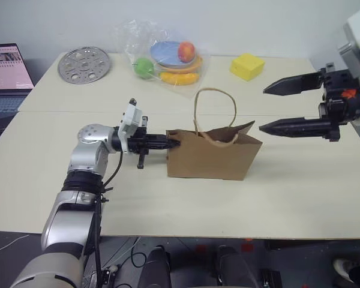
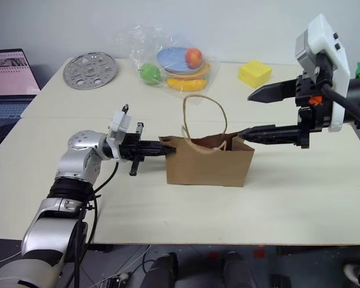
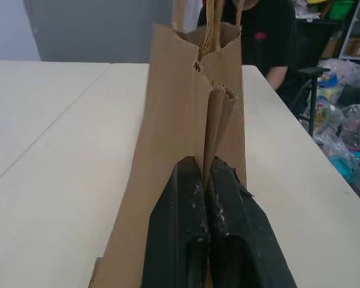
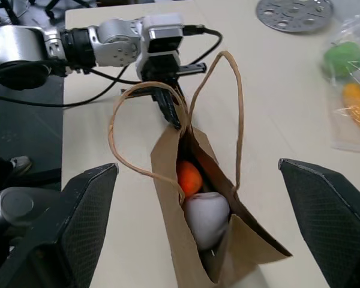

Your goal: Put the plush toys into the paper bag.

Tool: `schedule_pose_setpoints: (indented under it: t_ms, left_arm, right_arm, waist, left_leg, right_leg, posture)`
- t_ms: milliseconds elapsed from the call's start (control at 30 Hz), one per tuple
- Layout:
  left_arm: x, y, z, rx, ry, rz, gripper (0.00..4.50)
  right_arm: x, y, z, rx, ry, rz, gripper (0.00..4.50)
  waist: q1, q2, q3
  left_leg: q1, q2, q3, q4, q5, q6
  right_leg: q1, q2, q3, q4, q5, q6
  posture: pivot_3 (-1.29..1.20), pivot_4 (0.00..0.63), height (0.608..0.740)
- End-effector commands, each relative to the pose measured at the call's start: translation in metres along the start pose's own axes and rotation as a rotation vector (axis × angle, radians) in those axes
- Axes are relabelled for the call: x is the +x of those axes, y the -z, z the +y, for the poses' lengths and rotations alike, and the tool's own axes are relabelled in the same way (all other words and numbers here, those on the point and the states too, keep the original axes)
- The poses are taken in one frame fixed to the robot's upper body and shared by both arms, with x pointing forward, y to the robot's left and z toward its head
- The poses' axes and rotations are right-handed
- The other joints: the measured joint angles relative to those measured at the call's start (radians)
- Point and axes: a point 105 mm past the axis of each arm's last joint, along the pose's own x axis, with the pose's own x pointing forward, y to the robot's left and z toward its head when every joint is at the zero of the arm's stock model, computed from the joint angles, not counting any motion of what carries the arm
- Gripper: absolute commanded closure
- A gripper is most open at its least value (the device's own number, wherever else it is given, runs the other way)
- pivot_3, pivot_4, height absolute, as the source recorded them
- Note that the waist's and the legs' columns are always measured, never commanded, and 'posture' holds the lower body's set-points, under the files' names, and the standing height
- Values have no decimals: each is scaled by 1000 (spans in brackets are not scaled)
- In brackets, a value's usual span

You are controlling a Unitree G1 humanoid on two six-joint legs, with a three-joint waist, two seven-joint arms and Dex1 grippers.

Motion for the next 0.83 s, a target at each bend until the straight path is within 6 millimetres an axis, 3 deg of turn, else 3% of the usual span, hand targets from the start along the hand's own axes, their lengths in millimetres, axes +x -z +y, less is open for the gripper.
schedule_pose_setpoints:
  t_ms: [33,167,333,433,567,700,833]
  left_arm:
    - [-5,-9,3,41,1,8,3529]
    - [-14,-20,10,66,-27,26,2388]
    - [-35,-48,10,55,-56,41,870]
    - [-53,-61,12,44,-169,93,29]
    - [-70,-75,12,54,-302,206,29]
    - [-76,-96,8,78,-344,199,29]
    - [-75,-99,5,112,-359,216,29]
  right_arm:
    - [-7,-8,-2,-37,33,-30,0]
    - [-5,-8,-4,-36,35,-42,0]
    - [-8,-6,-8,-32,48,-48,0]
    - [-14,0,-17,-18,102,-52,0]
    - [-31,26,-36,32,229,-28,0]
    - [-37,44,-39,83,267,-28,0]
    - [-35,51,-39,97,275,-36,0]
  waist:
    - [0,0,0]
    - [0,0,0]
    - [-3,0,0]
    - [-3,0,0]
    - [-1,0,0]
    - [4,0,0]
    - [2,0,0]
  left_leg:
    - [0,0,0,0,0,0]
    - [0,0,0,0,0,0]
    - [0,0,0,0,0,0]
    - [0,0,0,0,0,0]
    - [0,0,0,0,0,0]
    - [0,0,0,0,0,0]
    - [0,0,0,1,0,0]
  right_leg:
    - [0,0,0,0,0,0]
    - [0,0,0,0,0,0]
    - [0,0,0,0,0,0]
    - [0,0,0,1,0,0]
    - [0,0,0,1,0,0]
    - [0,0,0,1,0,0]
    - [0,0,0,2,0,0]
  posture:
    - [0,150,740]
    - [0,150,740]
    - [0,150,740]
    - [0,150,740]
    - [0,150,740]
    - [0,150,740]
    - [0,150,740]
